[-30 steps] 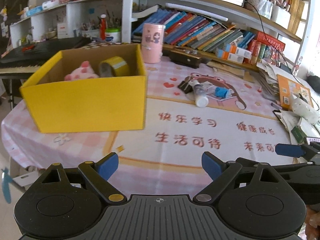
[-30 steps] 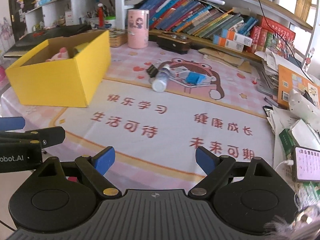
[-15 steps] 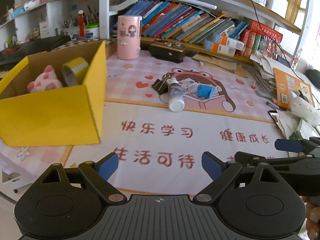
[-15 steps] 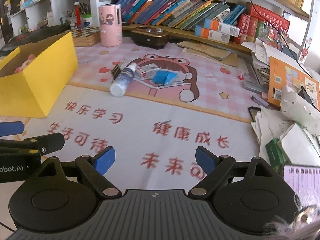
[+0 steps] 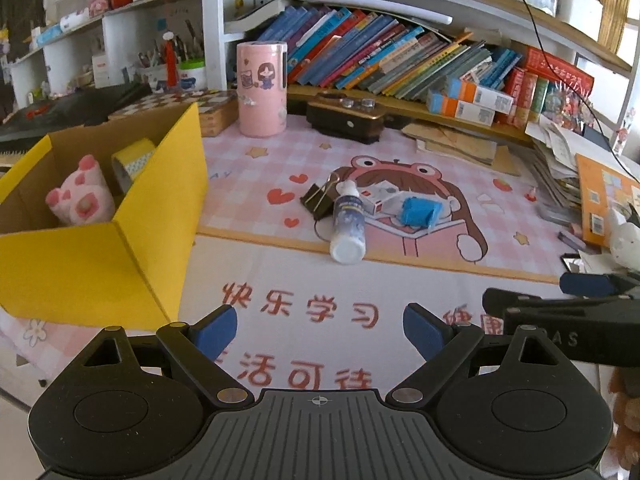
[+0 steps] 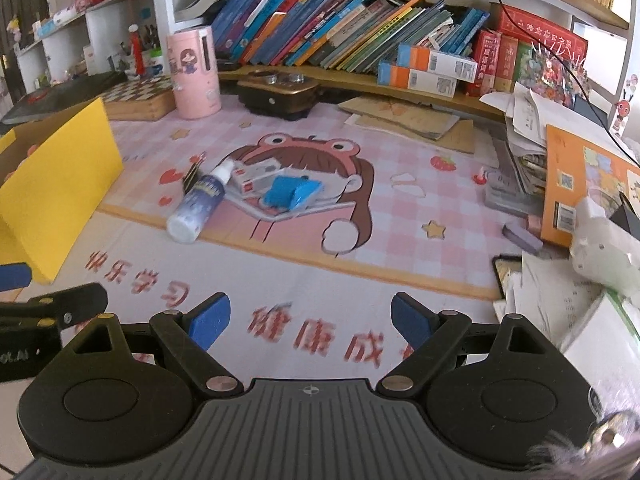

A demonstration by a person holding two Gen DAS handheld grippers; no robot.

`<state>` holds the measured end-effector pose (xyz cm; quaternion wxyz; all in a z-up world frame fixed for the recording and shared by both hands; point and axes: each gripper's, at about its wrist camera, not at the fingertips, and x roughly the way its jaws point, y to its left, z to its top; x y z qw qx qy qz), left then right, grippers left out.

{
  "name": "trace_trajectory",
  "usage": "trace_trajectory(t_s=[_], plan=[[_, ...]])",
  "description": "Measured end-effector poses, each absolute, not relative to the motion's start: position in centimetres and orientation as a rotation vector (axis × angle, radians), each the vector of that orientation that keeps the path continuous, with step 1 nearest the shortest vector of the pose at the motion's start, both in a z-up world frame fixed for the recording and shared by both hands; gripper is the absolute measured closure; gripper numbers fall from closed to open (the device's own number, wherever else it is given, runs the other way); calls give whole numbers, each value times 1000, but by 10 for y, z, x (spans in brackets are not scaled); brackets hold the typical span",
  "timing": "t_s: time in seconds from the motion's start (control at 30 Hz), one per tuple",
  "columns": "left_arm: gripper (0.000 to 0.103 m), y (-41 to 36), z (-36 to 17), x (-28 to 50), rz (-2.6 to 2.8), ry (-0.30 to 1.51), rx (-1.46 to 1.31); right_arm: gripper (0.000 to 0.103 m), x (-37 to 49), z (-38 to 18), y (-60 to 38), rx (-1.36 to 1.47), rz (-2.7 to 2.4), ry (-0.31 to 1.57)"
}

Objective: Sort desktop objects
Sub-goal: 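Move both tools toward the white spray bottle on the printed mat, then close the left gripper on the white spray bottle while the right grasps the blue cloth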

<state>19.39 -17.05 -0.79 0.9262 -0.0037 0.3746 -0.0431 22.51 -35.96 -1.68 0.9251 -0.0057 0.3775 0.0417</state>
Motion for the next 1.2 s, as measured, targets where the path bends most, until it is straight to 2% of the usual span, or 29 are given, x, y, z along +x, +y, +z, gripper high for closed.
trace_trajectory(t_s=[0.83, 0.93, 1.0, 1.07, 1.1, 1.17, 1.2], plan=[[11, -183, -18, 256, -27, 785, 60, 19, 351, -58, -341, -81, 168, 709], [11, -183, -18, 261, -22, 787, 65, 22, 363, -66, -337, -65, 158, 726], [11, -183, -19, 264, -20, 792, 66, 25, 368, -70, -335, -57, 152, 734], [11, -183, -21, 266, -19, 797, 66, 40, 369, -74, -335, -47, 147, 748], [11, -183, -21, 268, -19, 798, 67, 42, 369, -74, -336, -36, 152, 740], [11, -185, -22, 271, -22, 797, 68, 61, 369, -73, -337, -46, 159, 726], [12, -185, -22, 273, -25, 796, 67, 63, 369, -72, -339, -43, 164, 726]])
